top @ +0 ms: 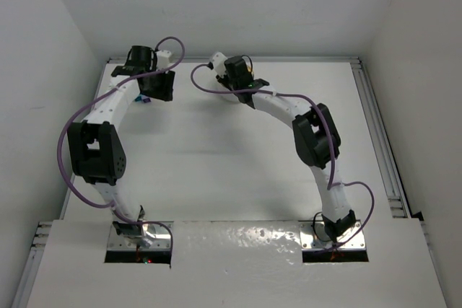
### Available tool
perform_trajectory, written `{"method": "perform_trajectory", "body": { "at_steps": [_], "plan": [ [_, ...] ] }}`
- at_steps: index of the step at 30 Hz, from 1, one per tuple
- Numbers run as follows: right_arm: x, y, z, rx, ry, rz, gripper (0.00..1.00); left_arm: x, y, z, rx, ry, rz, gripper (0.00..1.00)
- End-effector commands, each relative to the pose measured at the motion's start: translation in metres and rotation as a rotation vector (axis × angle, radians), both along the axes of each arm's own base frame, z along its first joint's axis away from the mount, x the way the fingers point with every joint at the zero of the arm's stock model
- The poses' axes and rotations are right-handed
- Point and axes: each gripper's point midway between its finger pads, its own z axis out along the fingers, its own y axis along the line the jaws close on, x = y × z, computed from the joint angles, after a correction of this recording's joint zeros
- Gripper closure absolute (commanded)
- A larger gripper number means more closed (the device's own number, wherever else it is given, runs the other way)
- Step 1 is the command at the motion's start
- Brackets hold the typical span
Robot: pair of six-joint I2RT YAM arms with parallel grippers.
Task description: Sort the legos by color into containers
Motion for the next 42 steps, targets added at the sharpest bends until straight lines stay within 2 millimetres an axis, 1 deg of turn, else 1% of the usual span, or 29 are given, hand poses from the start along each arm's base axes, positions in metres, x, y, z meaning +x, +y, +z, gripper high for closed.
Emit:
{"method": "perform_trajectory", "body": {
  "at_steps": [1, 5, 8, 13, 16, 19, 23, 27, 30, 33, 36, 40, 42],
  "plan": [
    [0.006, 0.004, 0.012, 0.032, -0.053, -0.021, 0.85, 0.003, 0.006, 0.025, -0.016, -0.08, 0.018, 1.0],
    [-0.003, 0.011, 0.004, 0.075, 0.0, -0.001, 0.82, 0.004, 0.005, 0.026, -0.021, -0.082, 0.019, 1.0],
    [-0.009, 0.019, 0.002, 0.1, 0.021, 0.023, 0.82, 0.003, 0.006, 0.025, -0.019, -0.082, 0.018, 1.0],
    [-0.015, 0.037, 0.005, 0.217, 0.073, 0.041, 0.82, 0.003, 0.007, 0.025, -0.02, -0.081, 0.021, 1.0],
    [-0.015, 0.042, 0.006, 0.245, 0.081, 0.048, 0.82, 0.003, 0.006, 0.027, -0.021, -0.086, 0.022, 1.0],
    [-0.014, 0.042, 0.003, 0.249, 0.081, 0.041, 0.82, 0.002, 0.006, 0.028, -0.022, -0.087, 0.023, 1.0],
    [-0.009, 0.038, 0.0, 0.231, 0.06, 0.017, 0.82, 0.0, 0.009, 0.026, -0.015, -0.08, 0.027, 1.0],
    [-0.006, 0.038, 0.006, 0.243, 0.041, 0.006, 0.82, 0.001, 0.012, 0.026, -0.015, -0.082, 0.031, 1.0],
    [-0.004, 0.038, 0.005, 0.244, 0.038, 0.004, 0.78, 0.002, 0.012, 0.026, -0.018, -0.085, 0.031, 1.0],
    [-0.005, 0.037, 0.001, 0.247, 0.046, -0.002, 0.72, 0.003, 0.012, 0.027, -0.019, -0.088, 0.03, 1.0],
    [-0.004, 0.034, -0.001, 0.242, 0.045, -0.021, 0.7, 0.001, 0.014, 0.025, -0.016, -0.084, 0.037, 1.0],
    [-0.001, 0.031, 0.005, 0.25, 0.034, -0.034, 0.7, 0.0, 0.015, 0.024, -0.018, -0.077, 0.038, 1.0],
    [0.0, 0.03, 0.006, 0.261, 0.031, -0.038, 0.67, 0.0, 0.015, 0.024, -0.022, -0.079, 0.037, 1.0]
  ]
}}
